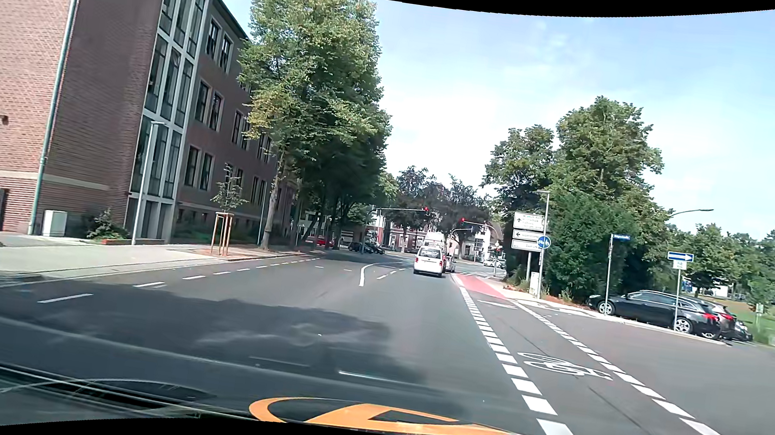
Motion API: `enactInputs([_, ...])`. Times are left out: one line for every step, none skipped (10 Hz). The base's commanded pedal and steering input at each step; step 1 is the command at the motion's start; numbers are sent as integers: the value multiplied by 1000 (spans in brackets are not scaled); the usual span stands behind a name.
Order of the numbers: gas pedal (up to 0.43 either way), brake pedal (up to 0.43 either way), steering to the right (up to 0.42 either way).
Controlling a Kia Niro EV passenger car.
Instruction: Follow the waypoints while adhering to traffic rules and regulations
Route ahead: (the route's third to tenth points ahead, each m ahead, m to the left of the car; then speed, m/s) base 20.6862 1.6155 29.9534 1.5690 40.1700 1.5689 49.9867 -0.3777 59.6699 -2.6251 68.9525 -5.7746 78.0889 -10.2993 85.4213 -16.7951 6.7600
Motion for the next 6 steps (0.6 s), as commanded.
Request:
enactInputs([0, 12, 15])
enactInputs([0, 12, 16])
enactInputs([0, 12, 18])
enactInputs([0, 12, 17])
enactInputs([0, 6, 18])
enactInputs([0, 6, 18])
